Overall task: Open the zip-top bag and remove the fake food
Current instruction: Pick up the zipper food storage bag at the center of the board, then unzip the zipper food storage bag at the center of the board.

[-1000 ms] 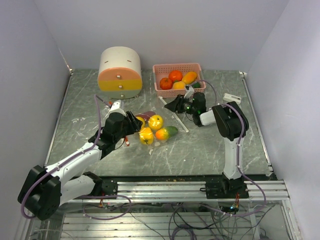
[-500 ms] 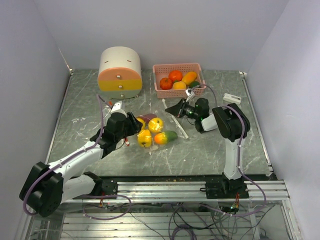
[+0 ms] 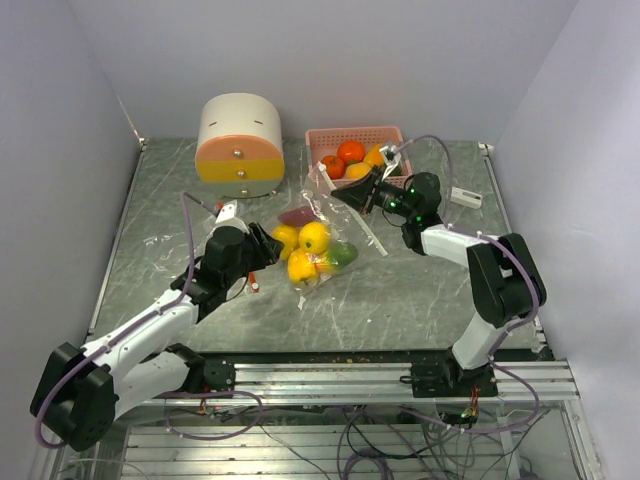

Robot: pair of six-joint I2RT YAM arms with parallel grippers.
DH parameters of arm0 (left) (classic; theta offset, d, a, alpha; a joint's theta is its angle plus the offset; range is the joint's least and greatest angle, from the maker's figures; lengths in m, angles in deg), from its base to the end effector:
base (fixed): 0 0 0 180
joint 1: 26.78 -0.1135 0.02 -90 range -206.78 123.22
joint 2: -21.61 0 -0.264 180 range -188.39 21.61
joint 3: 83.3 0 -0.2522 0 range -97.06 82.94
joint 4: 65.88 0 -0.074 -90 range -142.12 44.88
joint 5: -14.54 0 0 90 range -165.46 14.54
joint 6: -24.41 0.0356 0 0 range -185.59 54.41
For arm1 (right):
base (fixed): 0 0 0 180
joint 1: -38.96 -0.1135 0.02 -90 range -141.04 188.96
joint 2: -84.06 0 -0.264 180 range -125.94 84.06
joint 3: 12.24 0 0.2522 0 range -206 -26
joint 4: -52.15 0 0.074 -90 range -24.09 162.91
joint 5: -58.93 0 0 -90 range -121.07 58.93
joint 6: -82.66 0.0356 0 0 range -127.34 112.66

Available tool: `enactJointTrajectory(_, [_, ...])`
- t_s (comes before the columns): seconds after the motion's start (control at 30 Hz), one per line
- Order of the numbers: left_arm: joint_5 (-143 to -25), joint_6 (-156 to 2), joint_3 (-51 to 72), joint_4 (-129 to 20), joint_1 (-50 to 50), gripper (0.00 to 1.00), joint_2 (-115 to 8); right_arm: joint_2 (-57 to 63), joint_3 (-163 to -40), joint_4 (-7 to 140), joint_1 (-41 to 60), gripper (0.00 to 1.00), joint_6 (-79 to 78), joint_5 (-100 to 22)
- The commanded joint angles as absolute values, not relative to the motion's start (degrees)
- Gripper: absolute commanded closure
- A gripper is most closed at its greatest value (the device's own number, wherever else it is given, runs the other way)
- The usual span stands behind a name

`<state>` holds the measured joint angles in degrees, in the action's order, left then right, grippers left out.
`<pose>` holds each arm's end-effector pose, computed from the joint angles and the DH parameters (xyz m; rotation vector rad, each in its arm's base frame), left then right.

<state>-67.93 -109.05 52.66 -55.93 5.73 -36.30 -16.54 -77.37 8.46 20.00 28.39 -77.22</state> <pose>0.1919 -0.1168 0.2326 -0.2838 2.0371 -0.7175 0.3431 0.1450 0.2408 -0.4965 1.5454 1.3238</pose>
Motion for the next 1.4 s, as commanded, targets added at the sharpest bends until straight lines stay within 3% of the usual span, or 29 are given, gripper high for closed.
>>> enactJointTrajectory(0.0, [-67.18,-108.29,51.04,-55.28,6.18,0.42,-33.82,-10.32,-82.09,17.91,19.27,1.00,21.86,-81.81])
enactJointTrajectory(0.23, [-69.80,-103.30,50.76,-59.75,6.18,0.42,-30.34,1.31,-87.05,35.37,16.73,1.00,10.81,-82.63])
enactJointTrajectory(0.43, [-74.90,-95.31,48.73,-66.39,6.06,0.45,-28.49,12.20,-83.70,45.64,16.44,1.00,4.17,-80.29])
enactJointTrajectory(0.67, [-105.25,-86.68,47.97,-82.81,6.09,0.47,-34.97,21.86,-75.72,53.18,16.46,1.00,1.16,-79.40])
enactJointTrajectory(0.93, [-122.30,-79.88,45.28,-89.19,6.08,0.49,-37.46,29.82,-71.26,55.55,16.31,1.00,1.43,-82.14])
enactJointTrajectory(0.97, [-124.30,-79.36,44.75,-88.98,6.09,0.34,-37.67,30.20,-71.18,56.03,16.29,1.00,1.20,-82.55])
enactJointTrajectory(1.0, [-126.47,-78.90,44.61,-89.51,6.07,0.09,-37.78,30.59,-70.97,56.16,16.29,1.00,1.04,-82.70])
enactJointTrajectory(1.03, [-127.92,-79.03,44.74,-90.52,6.09,0.03,-37.79,30.88,-70.69,55.91,16.33,1.00,1.20,-82.65])
enactJointTrajectory(1.2, [-130.37,-79.70,45.92,-94.13,6.04,0.06,-38.12,31.13,-69.33,52.18,16.29,1.00,3.76,-85.34])
enactJointTrajectory(1.37, [-129.00,-78.07,45.01,-93.48,6.09,0.00,-39.75,30.50,-68.84,49.98,16.28,1.00,4.69,-87.06])
